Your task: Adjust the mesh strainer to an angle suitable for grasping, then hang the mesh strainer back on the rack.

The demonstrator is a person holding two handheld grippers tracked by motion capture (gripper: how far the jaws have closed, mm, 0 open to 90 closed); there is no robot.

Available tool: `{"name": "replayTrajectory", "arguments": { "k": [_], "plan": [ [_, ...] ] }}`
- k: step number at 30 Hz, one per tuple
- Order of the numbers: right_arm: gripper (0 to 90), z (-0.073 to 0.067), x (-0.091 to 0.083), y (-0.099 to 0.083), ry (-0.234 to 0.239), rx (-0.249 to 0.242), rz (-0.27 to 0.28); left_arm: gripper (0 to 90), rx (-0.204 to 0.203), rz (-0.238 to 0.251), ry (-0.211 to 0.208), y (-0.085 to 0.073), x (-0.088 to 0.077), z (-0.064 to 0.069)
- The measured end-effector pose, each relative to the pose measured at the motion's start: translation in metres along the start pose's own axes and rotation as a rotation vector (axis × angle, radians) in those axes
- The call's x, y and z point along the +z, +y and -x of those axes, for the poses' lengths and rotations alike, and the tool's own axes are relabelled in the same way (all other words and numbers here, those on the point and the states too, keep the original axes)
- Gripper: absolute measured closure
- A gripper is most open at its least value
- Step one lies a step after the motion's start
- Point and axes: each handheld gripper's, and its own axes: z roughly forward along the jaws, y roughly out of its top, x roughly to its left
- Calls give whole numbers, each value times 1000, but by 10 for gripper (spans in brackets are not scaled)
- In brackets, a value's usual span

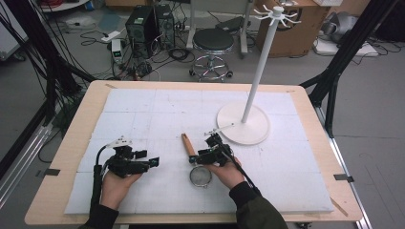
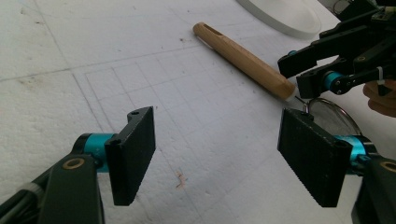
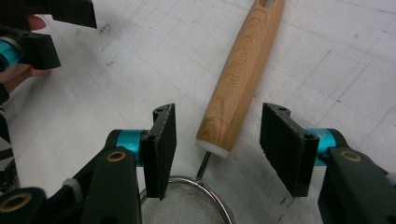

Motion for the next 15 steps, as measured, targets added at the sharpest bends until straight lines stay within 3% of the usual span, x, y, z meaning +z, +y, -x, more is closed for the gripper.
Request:
{"name": "replayTrajectory", "arguments": {
  "k": [15],
  "plan": [
    [452,-5,5,-3,-19,8,-21,283,-3,6,-1,0,-1,0]
  ]
}}
